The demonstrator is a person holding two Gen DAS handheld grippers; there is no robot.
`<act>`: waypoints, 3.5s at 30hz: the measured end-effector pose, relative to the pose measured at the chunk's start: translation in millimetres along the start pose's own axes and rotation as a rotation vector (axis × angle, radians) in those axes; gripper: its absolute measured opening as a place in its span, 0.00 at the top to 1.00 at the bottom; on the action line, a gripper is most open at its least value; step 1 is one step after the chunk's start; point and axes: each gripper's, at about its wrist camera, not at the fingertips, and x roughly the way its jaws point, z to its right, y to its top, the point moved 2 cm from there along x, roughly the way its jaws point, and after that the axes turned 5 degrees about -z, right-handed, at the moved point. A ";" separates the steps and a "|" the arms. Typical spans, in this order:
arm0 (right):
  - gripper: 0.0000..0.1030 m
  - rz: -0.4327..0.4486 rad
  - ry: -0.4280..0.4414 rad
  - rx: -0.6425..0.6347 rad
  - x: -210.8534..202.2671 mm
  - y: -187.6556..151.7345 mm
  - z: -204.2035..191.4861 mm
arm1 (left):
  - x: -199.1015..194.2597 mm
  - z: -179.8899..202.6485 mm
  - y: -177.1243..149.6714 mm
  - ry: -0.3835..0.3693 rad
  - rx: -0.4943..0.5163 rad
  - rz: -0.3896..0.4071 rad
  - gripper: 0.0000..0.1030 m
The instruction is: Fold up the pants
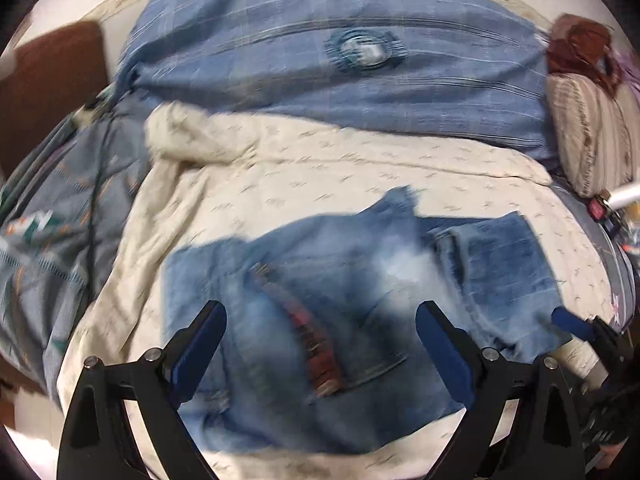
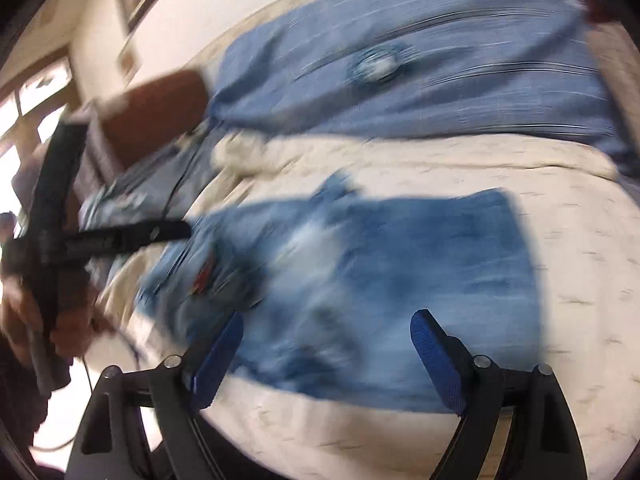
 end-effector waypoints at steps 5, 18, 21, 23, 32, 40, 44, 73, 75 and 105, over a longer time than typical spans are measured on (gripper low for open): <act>0.23 0.062 -0.085 0.142 -13.4 6.1 39.6 | 19.4 47.0 31.6 -0.044 0.072 -0.006 0.21; 0.44 -0.086 -0.233 -0.198 33.1 -7.8 -9.4 | 127.5 112.5 48.3 0.244 0.325 -0.131 0.51; 0.46 -0.152 -0.285 -0.305 56.1 -21.0 -23.2 | 135.5 110.3 44.2 0.246 0.344 -0.114 0.51; 0.49 -0.149 -0.283 -0.311 59.1 -22.1 -24.3 | 135.4 109.4 46.0 0.246 0.346 -0.110 0.51; 0.49 -0.089 -0.216 -0.230 43.3 -8.9 -12.3 | 79.8 58.1 43.9 0.054 0.179 -0.092 0.50; 0.49 -0.130 -0.250 -0.274 52.7 -13.5 -24.0 | 14.9 -59.7 -14.3 0.056 -0.020 -0.074 0.44; 0.49 -0.138 -0.275 -0.264 52.4 -15.6 -24.9 | -0.1 -113.4 -56.0 0.093 -0.134 -0.105 0.45; 0.37 -0.058 -0.262 -0.129 42.7 -1.5 -24.1 | 39.2 -75.4 -73.4 -0.236 -0.250 -0.067 0.45; 0.37 -0.053 -0.256 -0.108 41.6 0.1 -21.3 | 34.8 -73.7 -72.8 -0.254 -0.239 -0.037 0.45; 0.37 -0.008 -0.251 -0.042 29.9 4.4 -6.7 | 34.9 -72.6 -56.5 -0.149 -0.198 -0.076 0.78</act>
